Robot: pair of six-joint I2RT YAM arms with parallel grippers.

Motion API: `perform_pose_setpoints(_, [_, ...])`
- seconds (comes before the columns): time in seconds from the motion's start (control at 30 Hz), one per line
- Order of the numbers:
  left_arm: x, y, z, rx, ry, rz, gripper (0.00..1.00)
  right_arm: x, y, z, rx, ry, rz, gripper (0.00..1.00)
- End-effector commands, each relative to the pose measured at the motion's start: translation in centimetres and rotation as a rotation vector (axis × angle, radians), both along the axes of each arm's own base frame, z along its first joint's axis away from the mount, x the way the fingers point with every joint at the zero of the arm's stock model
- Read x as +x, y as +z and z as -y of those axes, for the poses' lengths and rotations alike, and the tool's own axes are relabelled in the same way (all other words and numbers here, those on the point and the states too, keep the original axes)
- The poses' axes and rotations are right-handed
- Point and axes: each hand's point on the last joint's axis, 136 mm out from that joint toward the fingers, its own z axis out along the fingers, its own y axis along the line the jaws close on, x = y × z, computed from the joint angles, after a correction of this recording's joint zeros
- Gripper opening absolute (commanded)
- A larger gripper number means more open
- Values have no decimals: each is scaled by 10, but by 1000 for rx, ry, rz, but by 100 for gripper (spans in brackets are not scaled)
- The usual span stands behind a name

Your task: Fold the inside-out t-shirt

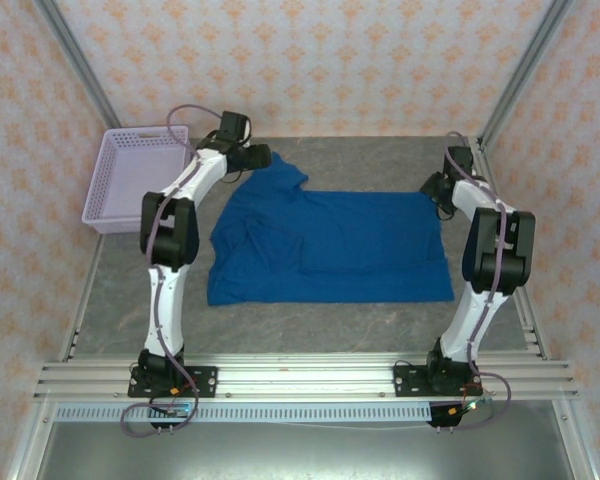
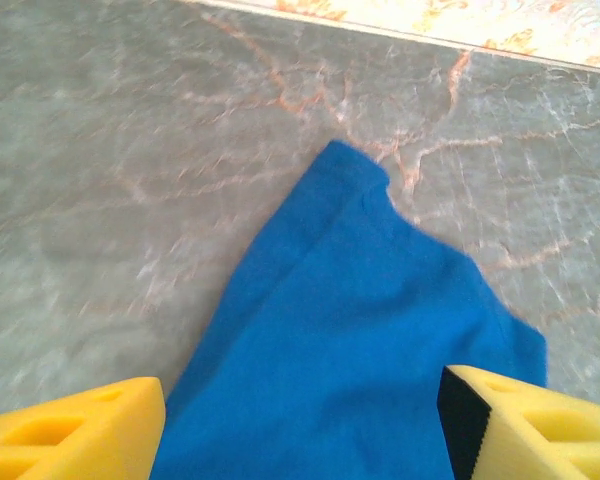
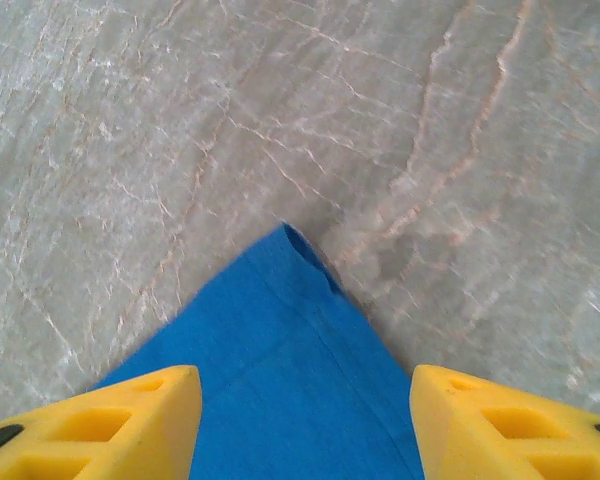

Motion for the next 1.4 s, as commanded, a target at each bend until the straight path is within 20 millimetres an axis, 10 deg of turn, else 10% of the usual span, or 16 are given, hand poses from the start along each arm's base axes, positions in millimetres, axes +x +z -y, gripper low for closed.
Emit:
perform_pose_setpoints(0.0, [-4, -20, 2, 60, -79, -126, 72, 1, -11, 0, 11, -7, -64, 56])
perform_pose_setpoints(0.53, [34, -70, 44, 33, -98, -68, 59, 6, -42, -6, -2, 27, -170, 53])
perform_pose_setpoints(1.37, [57, -69, 22, -38, -35, -8, 14, 30, -51, 6, -69, 83, -269, 51])
